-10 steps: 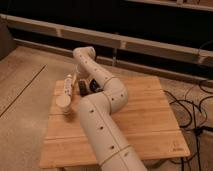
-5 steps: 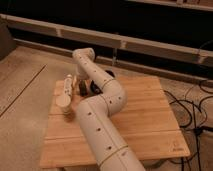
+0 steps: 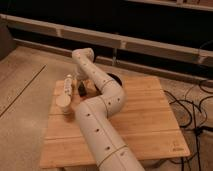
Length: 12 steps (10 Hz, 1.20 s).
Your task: Place the eraser in the ceramic cup
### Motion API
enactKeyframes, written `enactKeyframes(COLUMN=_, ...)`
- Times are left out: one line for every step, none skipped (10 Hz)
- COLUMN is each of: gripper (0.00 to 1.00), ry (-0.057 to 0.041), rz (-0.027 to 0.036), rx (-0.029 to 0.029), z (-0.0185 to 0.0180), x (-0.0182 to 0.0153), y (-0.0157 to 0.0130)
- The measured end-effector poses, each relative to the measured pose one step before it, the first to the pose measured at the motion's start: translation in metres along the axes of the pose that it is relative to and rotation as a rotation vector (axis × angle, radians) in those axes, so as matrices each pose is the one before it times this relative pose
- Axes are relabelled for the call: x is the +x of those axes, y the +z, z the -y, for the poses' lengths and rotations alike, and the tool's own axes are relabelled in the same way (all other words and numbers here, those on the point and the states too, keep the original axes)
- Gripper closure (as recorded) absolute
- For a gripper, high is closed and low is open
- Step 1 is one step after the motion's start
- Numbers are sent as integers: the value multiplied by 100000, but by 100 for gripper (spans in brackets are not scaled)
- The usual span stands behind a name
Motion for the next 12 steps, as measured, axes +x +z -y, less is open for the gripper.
enactKeyframes(gripper=100, ry=-100, rz=405, rx=30, z=-16, x=-114, y=-107)
enactKeyframes(gripper=100, ry=-588, rz=2687, rx=-229, z=-183, x=-725, y=-618)
enactKeyframes(gripper=100, ry=-908, rz=3636, rx=-524, z=-372, x=-1002, y=-1003)
enactKeyframes(gripper=100, ry=-1773, rz=5891, rx=-971, z=-630, x=-1650, y=-1749)
enactKeyframes(gripper=100, ry=-2619, rz=7084, rx=-1393, z=-807, x=-2064, y=-2412)
enactKeyframes(gripper=100, ry=-1493, rz=3188, rx=-672, z=-396, x=-985, y=-1040)
enactKeyframes(gripper=100, ry=-1614, rz=2797, rx=-697, z=-456, x=-903, y=-956)
enactKeyframes(gripper=100, ry=-317, rz=1076, rx=-628, z=-178, x=-340, y=-430)
enactKeyframes(gripper=100, ry=39, rz=-93, rx=26, z=47, x=40, y=37)
enactKeyframes(gripper=100, ry=-50, rz=35, rx=-48, z=-58, x=-23, y=-15)
enactKeyframes(gripper=100, ry=2, rz=-31, rx=5, z=1, x=10, y=12)
enactKeyframes(gripper=100, ry=16, rz=-158, rx=46, z=35, x=52, y=40)
